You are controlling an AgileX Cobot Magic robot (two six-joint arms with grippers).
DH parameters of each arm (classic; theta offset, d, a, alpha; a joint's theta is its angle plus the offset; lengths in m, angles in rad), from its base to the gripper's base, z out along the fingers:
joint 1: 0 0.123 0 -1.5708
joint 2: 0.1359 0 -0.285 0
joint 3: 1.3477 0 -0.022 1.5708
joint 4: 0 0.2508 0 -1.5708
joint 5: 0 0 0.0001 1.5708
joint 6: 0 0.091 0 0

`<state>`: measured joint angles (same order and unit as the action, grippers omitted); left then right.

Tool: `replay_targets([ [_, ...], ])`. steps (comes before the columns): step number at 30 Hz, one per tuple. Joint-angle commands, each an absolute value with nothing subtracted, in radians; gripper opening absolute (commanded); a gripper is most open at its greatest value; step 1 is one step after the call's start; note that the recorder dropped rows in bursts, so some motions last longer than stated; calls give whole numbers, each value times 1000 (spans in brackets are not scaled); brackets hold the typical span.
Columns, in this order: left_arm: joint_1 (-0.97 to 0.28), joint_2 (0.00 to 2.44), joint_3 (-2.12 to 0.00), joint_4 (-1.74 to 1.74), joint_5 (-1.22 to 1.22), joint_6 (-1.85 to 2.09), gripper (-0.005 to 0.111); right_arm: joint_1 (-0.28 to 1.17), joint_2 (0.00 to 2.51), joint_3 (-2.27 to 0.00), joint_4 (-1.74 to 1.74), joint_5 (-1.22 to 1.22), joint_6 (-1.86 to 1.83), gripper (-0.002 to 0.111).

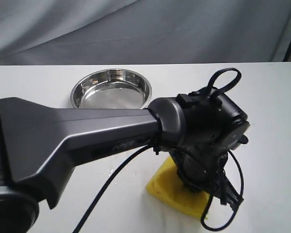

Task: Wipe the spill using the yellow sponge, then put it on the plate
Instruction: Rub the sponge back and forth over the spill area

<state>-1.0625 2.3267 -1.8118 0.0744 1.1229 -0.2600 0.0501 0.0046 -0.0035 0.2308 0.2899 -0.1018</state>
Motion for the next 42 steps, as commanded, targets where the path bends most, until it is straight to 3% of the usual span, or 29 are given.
replay_targets([
  [1, -1107, 2349, -1792, -112, 1172, -250, 0, 50, 0, 0, 235, 275, -98, 0],
  [11, -1106, 2349, -1792, -104, 1148, -238, 0, 50, 0, 0, 235, 275, -98, 0],
  [22, -807, 2360, -1792, -106, 1093, -288, 0, 50, 0, 0, 238, 275, -98, 0],
  [30, -698, 2360, -1792, 108, 1195, -341, 0, 50, 0, 0, 238, 275, -98, 0],
  [37, -662, 2360, -1792, 136, 1209, -402, 0, 50, 0, 0, 238, 275, -98, 0],
  [42, -726, 2360, -1792, 49, 1144, -343, 0, 50, 0, 0, 238, 275, -98, 0],
])
